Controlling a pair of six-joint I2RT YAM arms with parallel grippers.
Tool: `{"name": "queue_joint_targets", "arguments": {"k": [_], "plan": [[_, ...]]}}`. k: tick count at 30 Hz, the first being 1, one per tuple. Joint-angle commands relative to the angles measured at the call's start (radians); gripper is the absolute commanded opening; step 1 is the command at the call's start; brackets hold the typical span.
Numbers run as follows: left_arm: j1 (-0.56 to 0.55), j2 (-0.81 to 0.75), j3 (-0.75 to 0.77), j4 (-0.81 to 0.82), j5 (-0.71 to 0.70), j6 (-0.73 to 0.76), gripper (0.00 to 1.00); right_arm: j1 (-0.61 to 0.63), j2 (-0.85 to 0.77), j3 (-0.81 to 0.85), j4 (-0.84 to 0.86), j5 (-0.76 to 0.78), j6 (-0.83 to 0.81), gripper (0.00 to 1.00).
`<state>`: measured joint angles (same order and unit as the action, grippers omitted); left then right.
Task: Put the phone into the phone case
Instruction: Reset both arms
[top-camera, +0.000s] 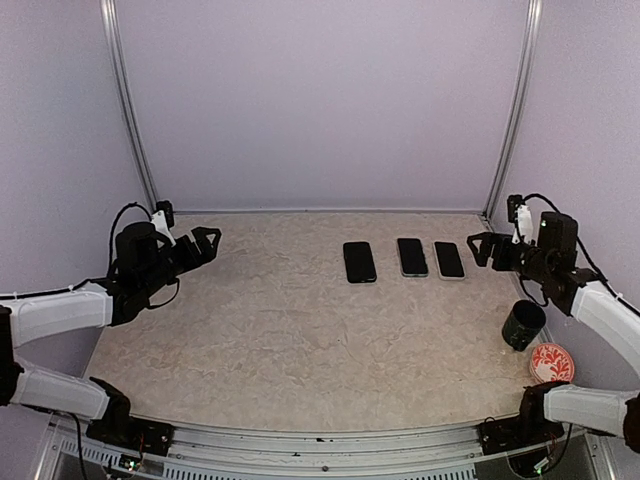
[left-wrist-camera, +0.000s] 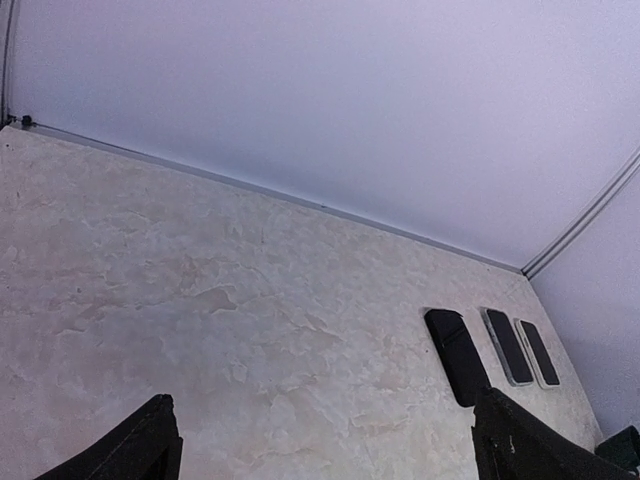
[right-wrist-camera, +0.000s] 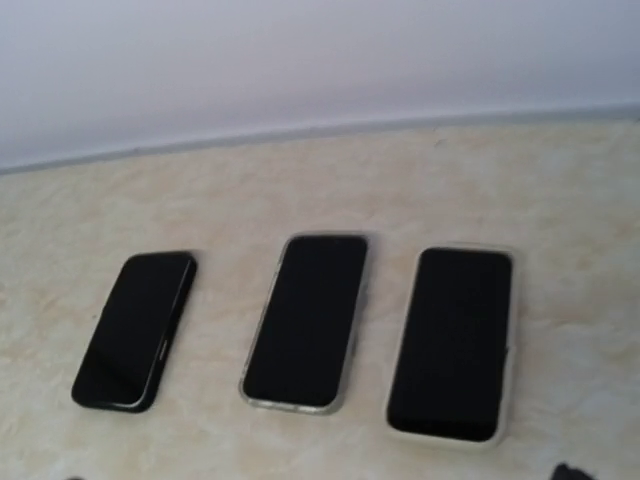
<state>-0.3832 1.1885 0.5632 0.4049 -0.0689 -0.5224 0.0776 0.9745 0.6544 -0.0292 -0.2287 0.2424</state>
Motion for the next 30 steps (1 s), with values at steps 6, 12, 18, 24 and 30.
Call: {"name": "queue_joint_targets", "arguments": {"k": [6, 12, 18, 24, 30], "plan": [[0.038, -0.011, -0.092, 0.206, -0.001, 0.081, 0.99, -0.008, -0.338, -0.207, 0.165, 0.12, -0.052, 0.99], [0.038, -0.058, -0.138, 0.236, -0.037, 0.183, 0.99, -0.009, -0.317, -0.232, 0.2, 0.115, -0.055, 0.99], [0.037, -0.153, -0.251, 0.335, -0.082, 0.257, 0.99, -0.008, -0.343, -0.252, 0.219, 0.092, -0.069, 1.0], [0.038, -0.186, -0.256, 0.341, -0.07, 0.261, 0.99, -0.008, -0.4, -0.261, 0.2, 0.119, -0.082, 0.99], [0.038, -0.194, -0.256, 0.326, -0.086, 0.267, 0.99, -0.007, -0.406, -0.254, 0.177, 0.138, -0.08, 0.99]]}}
